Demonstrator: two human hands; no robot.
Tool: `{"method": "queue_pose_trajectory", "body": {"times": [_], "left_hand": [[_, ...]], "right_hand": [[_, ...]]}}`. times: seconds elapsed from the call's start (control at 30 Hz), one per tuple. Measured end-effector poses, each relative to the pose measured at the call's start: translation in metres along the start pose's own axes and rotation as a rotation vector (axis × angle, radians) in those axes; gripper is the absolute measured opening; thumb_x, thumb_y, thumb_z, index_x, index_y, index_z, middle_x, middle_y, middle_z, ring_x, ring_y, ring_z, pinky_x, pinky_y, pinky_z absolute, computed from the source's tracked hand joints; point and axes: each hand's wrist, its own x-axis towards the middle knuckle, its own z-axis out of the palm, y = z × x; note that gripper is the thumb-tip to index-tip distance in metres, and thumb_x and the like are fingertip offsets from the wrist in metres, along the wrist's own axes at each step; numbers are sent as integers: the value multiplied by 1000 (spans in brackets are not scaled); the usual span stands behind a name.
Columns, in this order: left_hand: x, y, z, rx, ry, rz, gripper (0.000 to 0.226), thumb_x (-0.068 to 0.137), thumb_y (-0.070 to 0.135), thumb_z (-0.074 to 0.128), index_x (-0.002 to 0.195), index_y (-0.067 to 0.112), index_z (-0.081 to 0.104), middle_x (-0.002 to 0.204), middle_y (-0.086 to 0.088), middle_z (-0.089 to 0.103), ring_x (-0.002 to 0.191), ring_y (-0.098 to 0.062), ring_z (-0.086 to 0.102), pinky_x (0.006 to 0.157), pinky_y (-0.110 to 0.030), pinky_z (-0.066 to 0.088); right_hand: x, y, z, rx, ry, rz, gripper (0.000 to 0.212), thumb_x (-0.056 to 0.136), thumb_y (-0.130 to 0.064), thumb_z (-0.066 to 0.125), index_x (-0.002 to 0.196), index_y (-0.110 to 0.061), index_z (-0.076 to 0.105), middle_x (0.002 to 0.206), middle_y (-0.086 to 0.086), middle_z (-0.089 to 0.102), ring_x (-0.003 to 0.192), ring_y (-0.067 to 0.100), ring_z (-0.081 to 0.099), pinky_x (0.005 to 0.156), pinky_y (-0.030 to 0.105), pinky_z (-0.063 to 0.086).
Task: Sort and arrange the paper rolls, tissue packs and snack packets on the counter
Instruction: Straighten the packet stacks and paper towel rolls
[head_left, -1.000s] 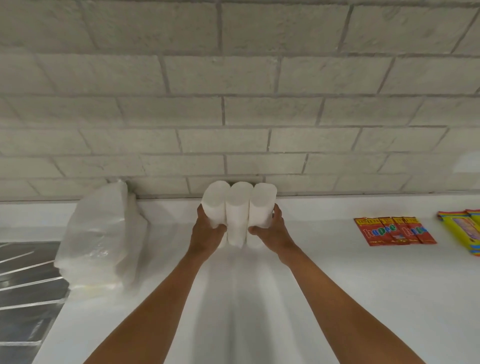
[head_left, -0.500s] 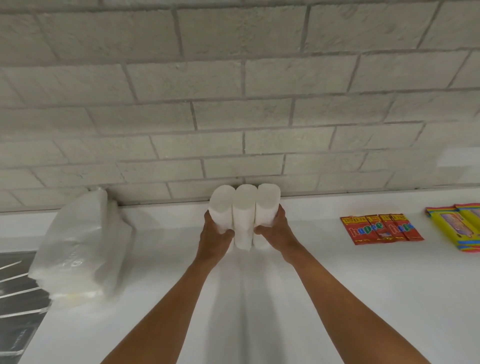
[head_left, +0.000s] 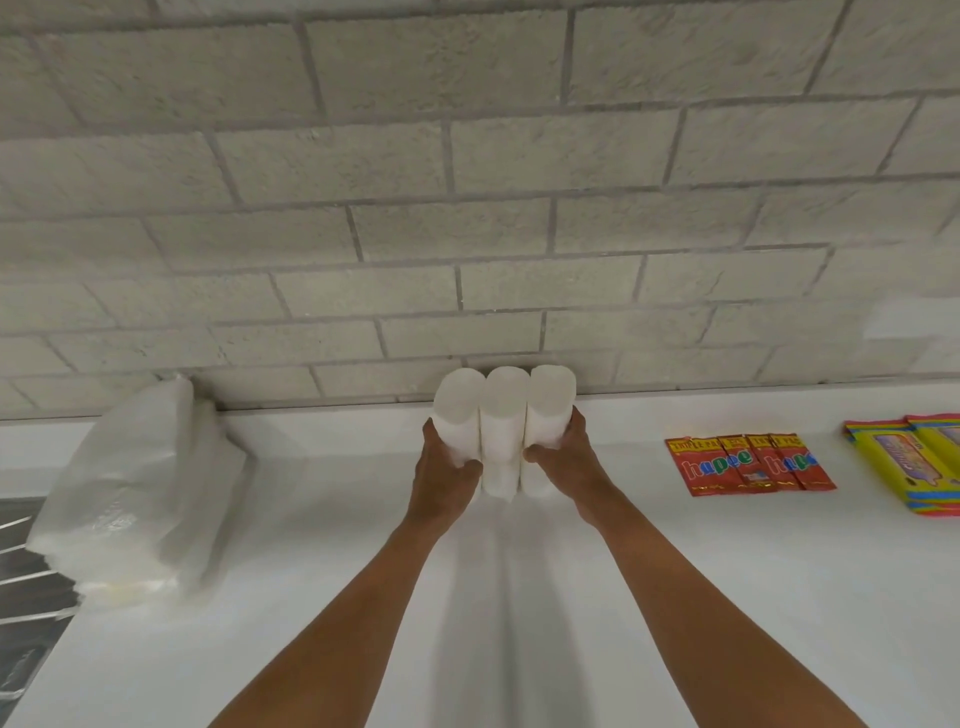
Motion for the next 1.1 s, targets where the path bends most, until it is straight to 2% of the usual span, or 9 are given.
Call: {"method": "queue_pose_trajectory", "body": {"times": [0.13,0.23,0.43,0.57,0.67,0.73,0.83,0.93,1.1], "left_hand": [[1,1,12,19,12,13,75,72,27,60,139,32,27,131,7,52,120,-23,53,99,-49,48],[2,2,18,25,22,-5,74,72,26,61,138,30,28,129,5,53,119,-24,53,99,-51,49],[8,2,23,21,10,-22,73,77,16,63,140,28,28,129,3,53,120,-25,52,101,-49,47],[8,2,22,-2,-8,-40,76,76,18,65,141,27,28,131,2,53,121,-24,52,101,-48,47],[5,4,19,-29,-27,-41,83,68,27,67,142,26,28,132,3,51,120,-20,50,98,-40,46],[4,1,16,-26,-30,-50,85,71,20,71,144,27,27,133,4,49,121,-20,49,97,-36,44],[-2,-4,11,-6,-17,-78,92,76,18,72,150,32,18,142,3,44,130,-23,45,103,-41,43],[-15,-7,4,26,10,-123,96,83,21,71,155,30,8,154,0,33,139,-26,37,108,-41,38],[-49,-10,-6,52,30,-142,89,88,28,68,157,30,12,156,1,28,140,-23,36,108,-36,38]], "right_hand": [[-5,-5,-13,4,12,-13,87,55,-31,74,135,-36,40,126,-9,58,119,17,56,99,48,51],[-10,-6,-18,12,11,17,94,54,-35,71,140,-34,33,130,-5,51,120,19,52,101,47,48],[1,3,-24,-7,15,19,88,57,-31,70,138,-39,36,129,-4,53,118,19,54,98,51,51],[-1,3,-26,-9,-5,32,91,57,-32,72,139,-43,32,132,-5,51,122,21,50,101,53,48],[-20,-10,-30,-14,-10,59,99,63,-30,75,146,-43,23,139,-2,44,129,24,45,106,54,43],[-32,-16,-33,-29,-10,98,105,72,-27,77,153,-38,11,150,1,34,137,28,38,111,52,38],[-41,-10,-37,-61,-11,140,107,81,-27,76,157,-31,1,160,3,21,144,30,30,113,49,30],[-57,-7,-41,-75,1,159,104,83,-30,75,157,-30,2,162,4,19,146,29,28,114,48,30],[-99,-3,-43,-42,-5,146,93,87,-31,72,157,-28,11,159,1,25,143,25,33,108,38,35]]}}
